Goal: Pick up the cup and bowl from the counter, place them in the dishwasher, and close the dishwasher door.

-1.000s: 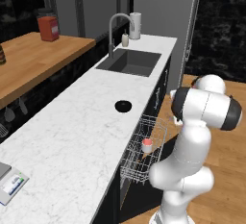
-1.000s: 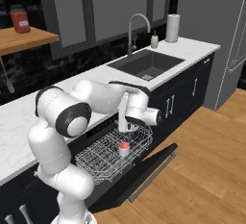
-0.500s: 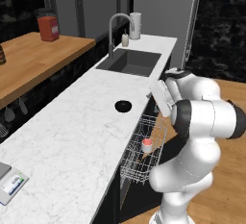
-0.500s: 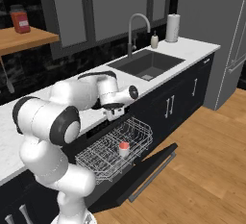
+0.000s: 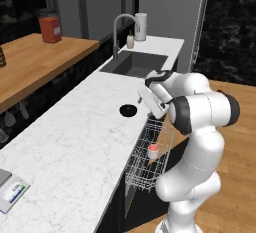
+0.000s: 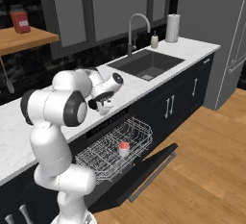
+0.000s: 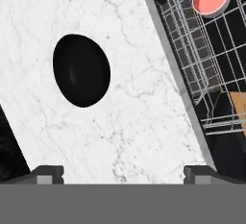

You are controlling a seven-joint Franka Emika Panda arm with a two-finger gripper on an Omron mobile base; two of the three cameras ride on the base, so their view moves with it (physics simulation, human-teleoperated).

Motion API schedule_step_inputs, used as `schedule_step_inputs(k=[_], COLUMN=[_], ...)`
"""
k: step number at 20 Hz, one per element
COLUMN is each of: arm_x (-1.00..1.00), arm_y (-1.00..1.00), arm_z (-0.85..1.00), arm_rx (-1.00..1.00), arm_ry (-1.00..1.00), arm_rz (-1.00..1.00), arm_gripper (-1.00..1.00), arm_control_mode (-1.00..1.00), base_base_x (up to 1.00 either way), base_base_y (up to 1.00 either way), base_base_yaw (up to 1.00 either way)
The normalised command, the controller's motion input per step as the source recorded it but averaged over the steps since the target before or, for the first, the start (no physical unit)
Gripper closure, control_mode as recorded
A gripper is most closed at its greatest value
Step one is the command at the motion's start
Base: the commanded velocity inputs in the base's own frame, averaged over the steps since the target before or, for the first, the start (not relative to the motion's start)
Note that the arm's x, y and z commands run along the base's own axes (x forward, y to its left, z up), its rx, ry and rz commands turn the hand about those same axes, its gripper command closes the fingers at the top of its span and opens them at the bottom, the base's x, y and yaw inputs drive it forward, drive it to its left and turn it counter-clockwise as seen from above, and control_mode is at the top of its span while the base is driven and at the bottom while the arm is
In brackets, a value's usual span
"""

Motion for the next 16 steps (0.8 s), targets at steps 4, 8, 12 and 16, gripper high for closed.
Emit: schedule_step_inputs(k=[4, 8, 12, 16], arm_x=[0.54, 0.42, 0.22, 0.17], arm_y=[0.03, 0.00, 0.00, 0.03], arm_z=[-0.27, -0.33, -0.44, -0.40], arm_rx=[-0.04, -0.04, -0.03, -0.02], arm_ry=[0.21, 0.20, 0.16, 0.10], arm_rz=[0.00, 0.00, 0.00, 0.00], arm_gripper=[-1.00, -1.00, -1.00, -1.00], arm_control_mode=[-1.00, -1.00, -1.00, -1.00], base_base_x=[0.00, 0.00, 0.00, 0.00], base_base_y=[0.00, 0.00, 0.00, 0.00], base_base_yaw=[0.00, 0.00, 0.00, 0.00])
